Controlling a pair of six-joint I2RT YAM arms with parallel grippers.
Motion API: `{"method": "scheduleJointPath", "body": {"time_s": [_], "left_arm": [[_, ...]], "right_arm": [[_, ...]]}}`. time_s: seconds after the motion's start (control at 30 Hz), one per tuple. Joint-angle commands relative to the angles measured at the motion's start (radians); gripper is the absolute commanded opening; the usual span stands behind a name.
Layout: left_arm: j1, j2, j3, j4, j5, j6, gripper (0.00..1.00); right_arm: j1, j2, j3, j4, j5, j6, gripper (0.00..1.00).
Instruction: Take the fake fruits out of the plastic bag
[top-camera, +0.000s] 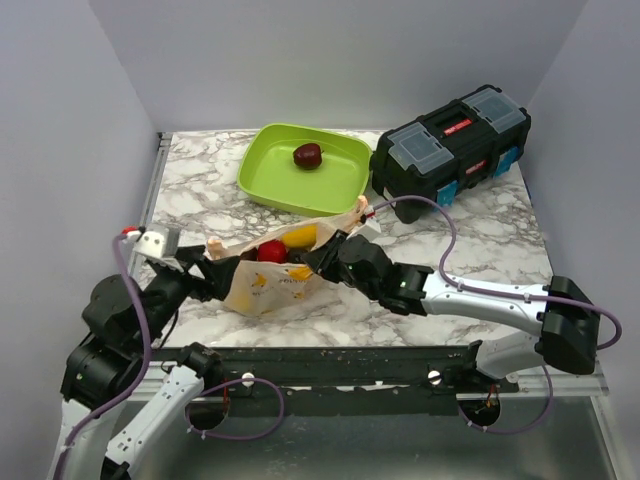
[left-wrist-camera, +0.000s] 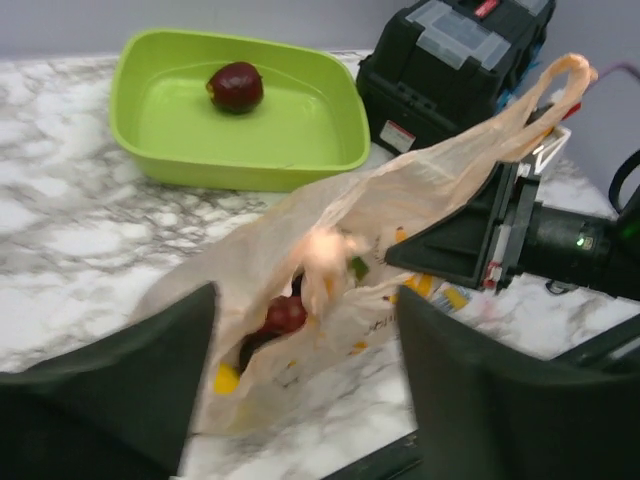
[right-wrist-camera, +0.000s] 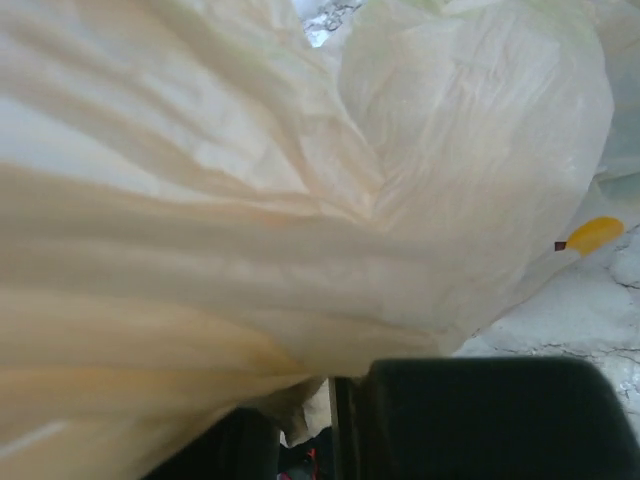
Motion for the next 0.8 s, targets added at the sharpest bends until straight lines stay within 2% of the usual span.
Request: {"method": "scheduleJointPath", "body": {"time_s": [0.0,0.03,0.13,0.27,0.33,0.4,0.53,0.63,0.7,0.77], "left_arm": [[0.007,0.02,0.169,-0.099,0.023,0.041,0.88],[0.007,0.045,0.203,-0.107,0.029,0.05,0.93],[0.007,0.128,0.296,-0.108,0.044,0.069,0.99],[0.007,0.295,0.394,-0.108,0.083,0.09,0.99],[0.007,0.396,0.439,-0.125,0.171,0.152,0.99],[0.005,0.496,0.486,-0.169,0.192,0.215,0.99],[-0.011,0.616,0.503,-0.178,0.104,0.283,0.99],[-0.04,0.682,0.498,-0.178,0.111,0.315,0.99],[-0.097,0.737,0.503,-0.202,0.021,0.346,0.99],[-0.168,0.784,0.494,-0.217,-0.137,0.37,0.99]], "right_arm": [[0.008,-0.026,-0.043,0.129,-0.097,-0.16,0.19],[0.007,-0.028,-0.047,0.14,-0.113,-0.19,0.16],[0.007,-0.029,-0.049,0.147,-0.127,-0.22,0.08],[0.007,-0.033,-0.053,0.148,-0.131,-0.233,0.04],[0.007,-0.038,-0.055,0.149,-0.135,-0.236,0.04],[0.008,-0.044,-0.061,0.151,-0.134,-0.24,0.04],[0.007,-0.05,-0.062,0.148,-0.132,-0.251,0.04],[0.007,-0.048,-0.064,0.146,-0.136,-0.254,0.04],[0.007,-0.045,-0.068,0.145,-0.139,-0.257,0.04],[0.008,-0.041,-0.073,0.148,-0.143,-0.257,0.04]]}}
